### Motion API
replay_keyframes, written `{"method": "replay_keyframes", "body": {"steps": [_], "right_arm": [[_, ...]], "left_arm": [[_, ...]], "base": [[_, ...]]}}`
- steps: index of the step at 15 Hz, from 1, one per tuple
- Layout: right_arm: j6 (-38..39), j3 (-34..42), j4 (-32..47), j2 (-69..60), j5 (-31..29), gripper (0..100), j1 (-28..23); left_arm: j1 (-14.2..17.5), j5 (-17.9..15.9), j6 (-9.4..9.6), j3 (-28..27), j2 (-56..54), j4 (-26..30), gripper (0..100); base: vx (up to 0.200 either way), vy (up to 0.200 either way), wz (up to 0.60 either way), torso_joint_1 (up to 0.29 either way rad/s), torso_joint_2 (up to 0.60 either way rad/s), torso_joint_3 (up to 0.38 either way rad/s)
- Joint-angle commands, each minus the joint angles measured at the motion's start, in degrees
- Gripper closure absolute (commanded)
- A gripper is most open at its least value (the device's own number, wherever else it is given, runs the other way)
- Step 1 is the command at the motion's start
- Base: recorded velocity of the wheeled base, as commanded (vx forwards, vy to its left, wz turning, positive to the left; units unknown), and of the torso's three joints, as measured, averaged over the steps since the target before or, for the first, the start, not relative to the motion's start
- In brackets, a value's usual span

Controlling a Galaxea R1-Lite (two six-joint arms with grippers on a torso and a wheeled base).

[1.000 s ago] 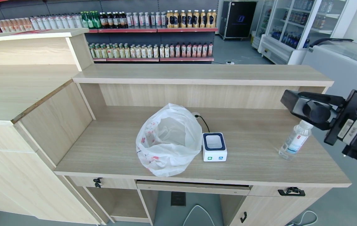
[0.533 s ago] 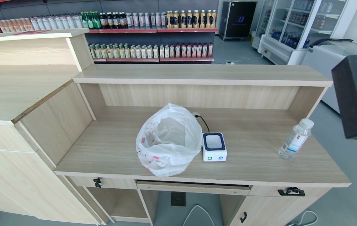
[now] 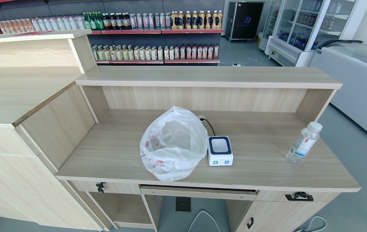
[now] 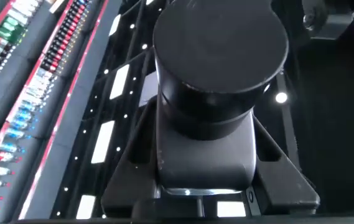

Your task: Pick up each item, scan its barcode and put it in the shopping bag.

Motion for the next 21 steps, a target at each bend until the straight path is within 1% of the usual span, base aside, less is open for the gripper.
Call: {"method": "replay_keyframes", "body": {"steps": [1,3,5,6,7,8,12,21], "right_arm": [[-0.66,0.07,0.02,-0.33,-0.01,100,2.30],[-2.07,0.15,2.13,-0.33,-0.01,100,3.53],[-4.44,0.07,6.35,-0.24,-0.01,100,5.55],[-6.46,-0.02,10.21,0.11,-0.09,100,6.96],[-6.90,-0.02,10.92,0.64,-0.09,100,7.84],[-6.99,-0.20,10.83,1.87,-0.09,100,8.98],[-6.64,-0.29,11.00,1.78,-0.09,100,10.30],[-5.06,-0.90,10.74,1.52,-0.18,100,10.39]], "left_arm": [[0.02,0.04,-0.02,0.02,0.02,0.00,0],[0.02,-0.05,-0.02,0.02,0.02,0.00,0],[0.02,0.04,-0.02,0.02,0.02,0.00,0],[0.02,0.04,-0.02,0.02,0.02,0.00,0],[0.02,0.04,-0.02,0.02,0.02,0.00,0],[0.02,0.04,-0.02,0.02,0.02,0.00,0],[0.02,0.04,-0.02,0.02,0.02,0.00,0],[0.02,0.04,-0.02,0.02,0.02,0.00,0]], "base": [[0.000,0.000,0.00,0.000,0.00,0.000],[0.000,0.000,0.00,0.000,0.00,0.000],[0.000,0.000,0.00,0.000,0.00,0.000],[0.000,0.000,0.00,0.000,0.00,0.000],[0.000,0.000,0.00,0.000,0.00,0.000],[0.000,0.000,0.00,0.000,0.00,0.000],[0.000,0.000,0.00,0.000,0.00,0.000],[0.000,0.000,0.00,0.000,0.00,0.000]]}}
